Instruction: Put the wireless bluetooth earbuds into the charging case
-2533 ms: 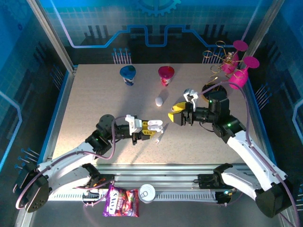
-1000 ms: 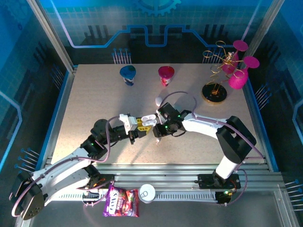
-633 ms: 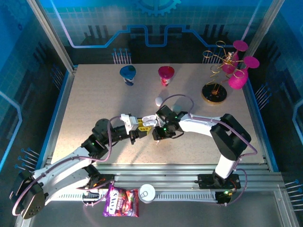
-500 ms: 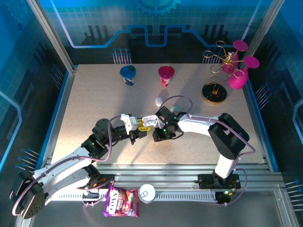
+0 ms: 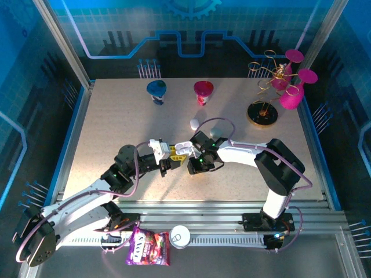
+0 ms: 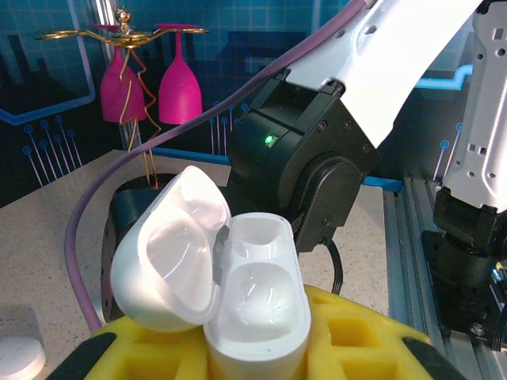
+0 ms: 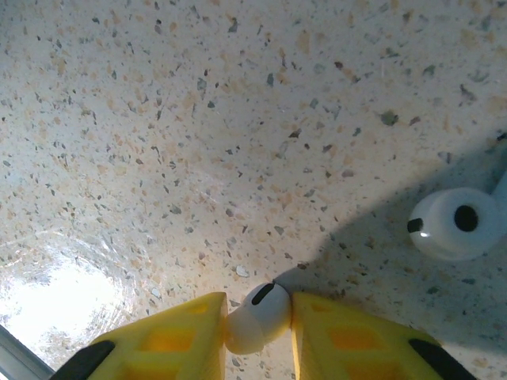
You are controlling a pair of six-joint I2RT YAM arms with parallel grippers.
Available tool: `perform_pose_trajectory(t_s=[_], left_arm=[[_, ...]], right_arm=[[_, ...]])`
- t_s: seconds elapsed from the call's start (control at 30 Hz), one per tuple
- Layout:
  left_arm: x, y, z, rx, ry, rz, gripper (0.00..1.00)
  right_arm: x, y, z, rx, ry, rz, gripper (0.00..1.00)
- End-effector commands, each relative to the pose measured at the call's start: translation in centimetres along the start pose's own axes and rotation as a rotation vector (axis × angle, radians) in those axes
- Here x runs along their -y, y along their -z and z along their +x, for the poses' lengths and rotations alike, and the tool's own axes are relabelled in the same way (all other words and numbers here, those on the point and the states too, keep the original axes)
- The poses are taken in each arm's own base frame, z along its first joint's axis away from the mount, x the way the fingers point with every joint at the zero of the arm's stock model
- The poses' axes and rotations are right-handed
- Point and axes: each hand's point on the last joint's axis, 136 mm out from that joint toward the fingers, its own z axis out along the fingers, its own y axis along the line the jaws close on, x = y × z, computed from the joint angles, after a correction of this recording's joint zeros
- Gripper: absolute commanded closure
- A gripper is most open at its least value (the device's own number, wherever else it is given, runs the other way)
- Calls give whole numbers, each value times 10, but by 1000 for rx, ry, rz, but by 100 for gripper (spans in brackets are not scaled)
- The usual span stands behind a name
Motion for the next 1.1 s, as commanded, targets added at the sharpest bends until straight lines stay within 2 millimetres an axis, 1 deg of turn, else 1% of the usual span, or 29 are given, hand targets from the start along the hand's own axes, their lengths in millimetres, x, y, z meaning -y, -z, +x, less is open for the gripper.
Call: perform_pose_trajectory(t_s=[0.0,0.17,0.3,0.4,0.6,0.7,0.8,0.9,1.07], left_arm=[[4,0,-11,32,-35,17,100],[4,0,-11,31,-34,16,100],[4,0,-10,28,-35,13,100],[2,0,-10,26,-36,8,100],[0,-1,-8,22,-29,-4,100],[-3,-1,-6,17,-20,-25,100],[-9,-1,-3,5,-2,-51,100],[-13,-4,3,-13,28,-68,100],[-23,-12,18,-59,98,-100,100]], right_arm=[[0,-6,6,-37,2,20,75],[1,-10,6,-44,3,25,74],[1,-7,5,-36,11,28,77],[1,0,4,-20,24,36,78],[6,21,-2,50,42,82,80],[13,36,-6,103,35,107,80],[24,57,-12,174,35,148,80],[35,83,-18,263,63,214,80],[36,136,-32,434,151,288,80]])
